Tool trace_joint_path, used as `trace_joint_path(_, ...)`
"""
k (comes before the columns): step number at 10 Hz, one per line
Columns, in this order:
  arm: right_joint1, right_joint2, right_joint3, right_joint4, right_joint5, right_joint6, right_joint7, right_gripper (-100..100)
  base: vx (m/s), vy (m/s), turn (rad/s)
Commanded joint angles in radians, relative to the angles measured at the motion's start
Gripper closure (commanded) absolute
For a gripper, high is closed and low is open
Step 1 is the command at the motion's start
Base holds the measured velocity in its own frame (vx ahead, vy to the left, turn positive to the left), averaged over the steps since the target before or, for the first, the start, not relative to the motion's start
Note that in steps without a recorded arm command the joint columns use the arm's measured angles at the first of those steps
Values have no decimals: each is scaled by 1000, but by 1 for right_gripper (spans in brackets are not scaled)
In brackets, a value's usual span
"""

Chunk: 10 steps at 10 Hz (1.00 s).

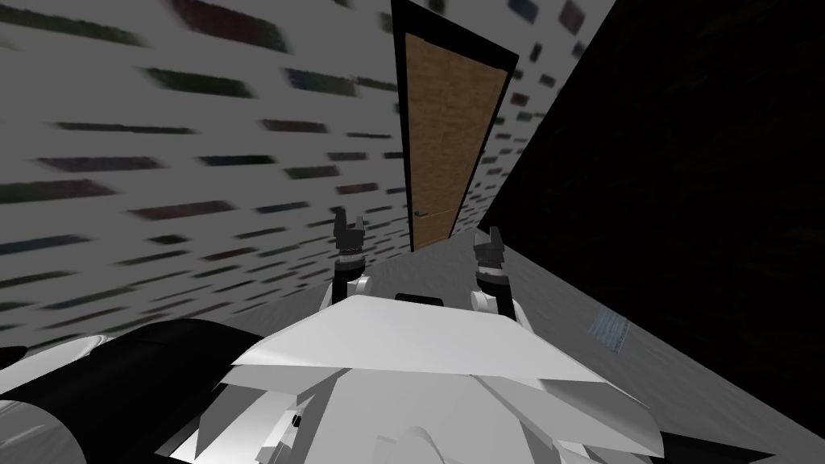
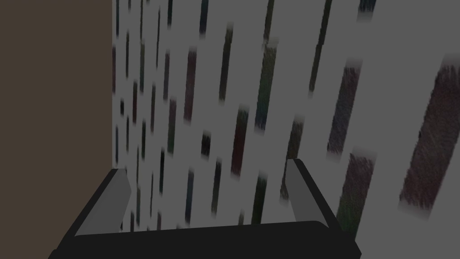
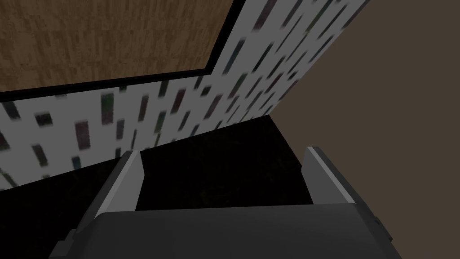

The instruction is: Pull the door open

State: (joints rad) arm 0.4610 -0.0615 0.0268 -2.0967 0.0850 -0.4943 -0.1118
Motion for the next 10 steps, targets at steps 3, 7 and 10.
trace_joint_path(3, -39, -10, 2, 91, -5, -23, -5, -100, 66, 4, 52)
trace_joint_path(7, -80, -24, 6, 193, -12, -49, -14, -100, 71, 4, 69)
trace_joint_path(10, -124, -38, 9, 295, -20, -77, -23, -100, 109, 1, 118)
